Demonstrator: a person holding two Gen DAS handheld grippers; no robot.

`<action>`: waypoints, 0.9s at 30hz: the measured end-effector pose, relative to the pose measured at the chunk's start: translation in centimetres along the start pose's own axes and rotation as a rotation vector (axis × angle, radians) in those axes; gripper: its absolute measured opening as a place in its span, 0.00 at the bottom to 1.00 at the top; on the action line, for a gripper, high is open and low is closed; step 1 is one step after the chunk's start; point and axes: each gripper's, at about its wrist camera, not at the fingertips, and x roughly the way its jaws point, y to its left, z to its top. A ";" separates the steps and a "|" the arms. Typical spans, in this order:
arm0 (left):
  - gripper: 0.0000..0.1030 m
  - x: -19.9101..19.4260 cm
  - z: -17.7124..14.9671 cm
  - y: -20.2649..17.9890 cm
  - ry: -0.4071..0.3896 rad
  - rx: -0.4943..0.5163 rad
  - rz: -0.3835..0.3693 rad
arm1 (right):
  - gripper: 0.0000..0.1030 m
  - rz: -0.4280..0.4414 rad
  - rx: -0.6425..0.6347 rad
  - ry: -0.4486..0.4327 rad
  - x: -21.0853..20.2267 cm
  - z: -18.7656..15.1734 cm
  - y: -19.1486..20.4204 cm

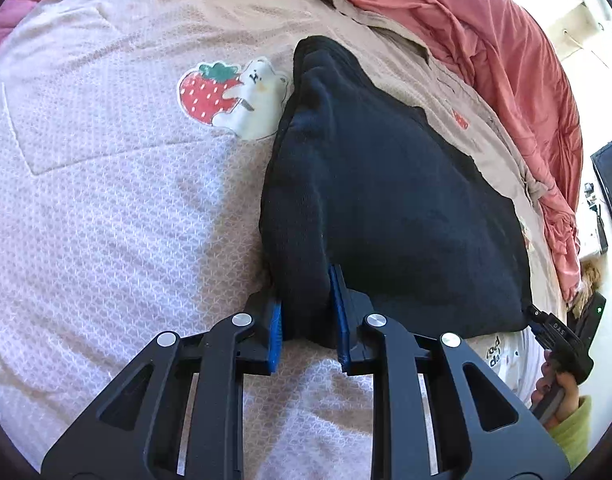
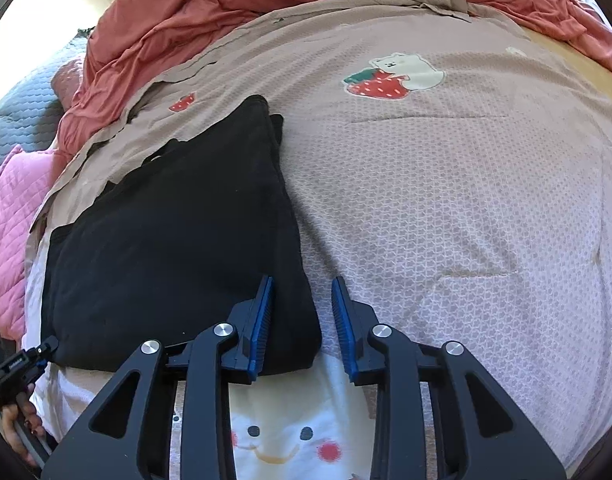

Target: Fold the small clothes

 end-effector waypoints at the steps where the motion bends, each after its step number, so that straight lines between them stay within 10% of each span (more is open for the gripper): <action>1: 0.14 0.0 0.0 0.0 -0.004 0.002 0.001 | 0.30 -0.006 -0.001 -0.002 -0.1 0.0 0.0; 27: 0.36 -6.1 1.6 -2.8 -0.155 0.219 0.206 | 0.87 -0.058 -0.256 -0.274 -6.9 -1.5 6.1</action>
